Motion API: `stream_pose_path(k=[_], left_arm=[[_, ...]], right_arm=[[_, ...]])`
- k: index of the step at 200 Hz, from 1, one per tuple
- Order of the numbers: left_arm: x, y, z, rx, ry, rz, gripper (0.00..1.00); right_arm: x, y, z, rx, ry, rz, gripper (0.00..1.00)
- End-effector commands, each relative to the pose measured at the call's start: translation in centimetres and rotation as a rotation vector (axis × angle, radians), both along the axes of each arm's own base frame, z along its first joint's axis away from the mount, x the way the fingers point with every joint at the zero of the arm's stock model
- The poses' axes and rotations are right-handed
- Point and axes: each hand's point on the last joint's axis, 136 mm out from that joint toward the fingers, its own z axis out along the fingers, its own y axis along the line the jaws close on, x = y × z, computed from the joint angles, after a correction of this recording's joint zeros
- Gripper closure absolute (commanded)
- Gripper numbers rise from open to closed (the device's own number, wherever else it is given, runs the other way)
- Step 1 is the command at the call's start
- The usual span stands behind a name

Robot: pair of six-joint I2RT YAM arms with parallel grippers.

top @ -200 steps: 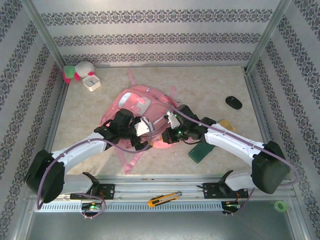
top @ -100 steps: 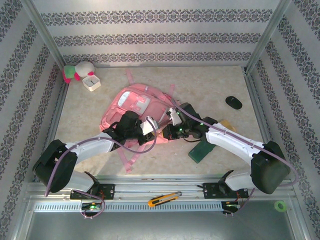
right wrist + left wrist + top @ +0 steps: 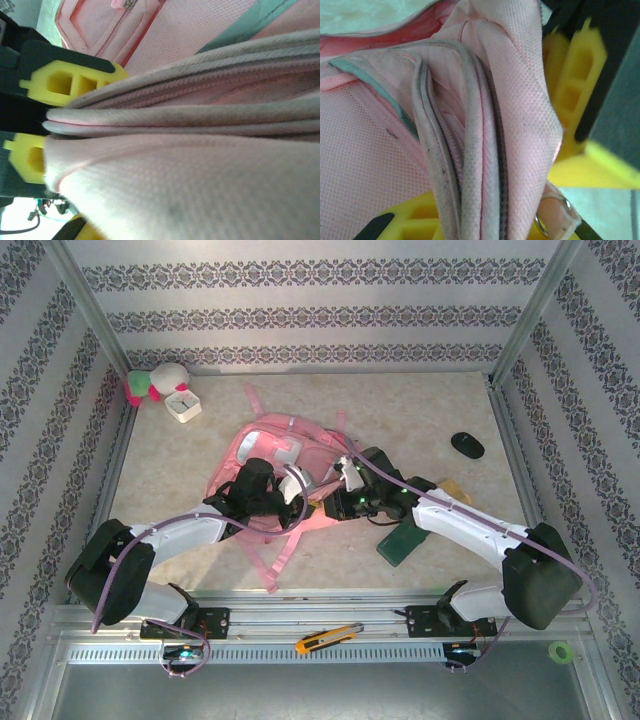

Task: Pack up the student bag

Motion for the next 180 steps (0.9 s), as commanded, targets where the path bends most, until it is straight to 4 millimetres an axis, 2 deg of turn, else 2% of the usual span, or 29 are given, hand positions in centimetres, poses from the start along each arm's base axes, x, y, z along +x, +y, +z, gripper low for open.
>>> stream_pose_path(k=[1,54,80,99,123,135,180], left_arm=[[-1.5,-2.3,4.5,-0.177,0.003,-0.124,0.96],[-1.6,-2.6,5.8,-0.220,0.013,-0.132,0.96],[-1.1,-2.5,6.3,-0.252,0.017,-0.104,0.96],[-0.6,-2.3,6.9,-0.295,0.024,-0.081,0.96],[-0.3,-2.1,7.0,-0.309,0.031,-0.067,0.97],[-0.1,-1.8,6.8,-0.292,0.029,-0.061,0.97],[-0.5,-0.3,4.7,-0.138,-0.002,-0.060,0.98]], right_arm=[[0.6,0.0,-0.1,0.004,-0.025,-0.024,0.84],[1.4,0.4,0.1,0.023,-0.044,-0.052,0.76],[1.1,0.3,-0.6,-0.021,-0.052,-0.063,0.75],[1.1,-1.3,-1.7,-0.147,-0.085,-0.125,0.76],[1.2,-3.3,-2.1,-0.241,-0.126,-0.221,0.95],[1.5,-4.3,-1.7,-0.264,-0.148,-0.275,1.00],[1.7,-7.9,1.0,-0.314,-0.215,-0.370,1.00]])
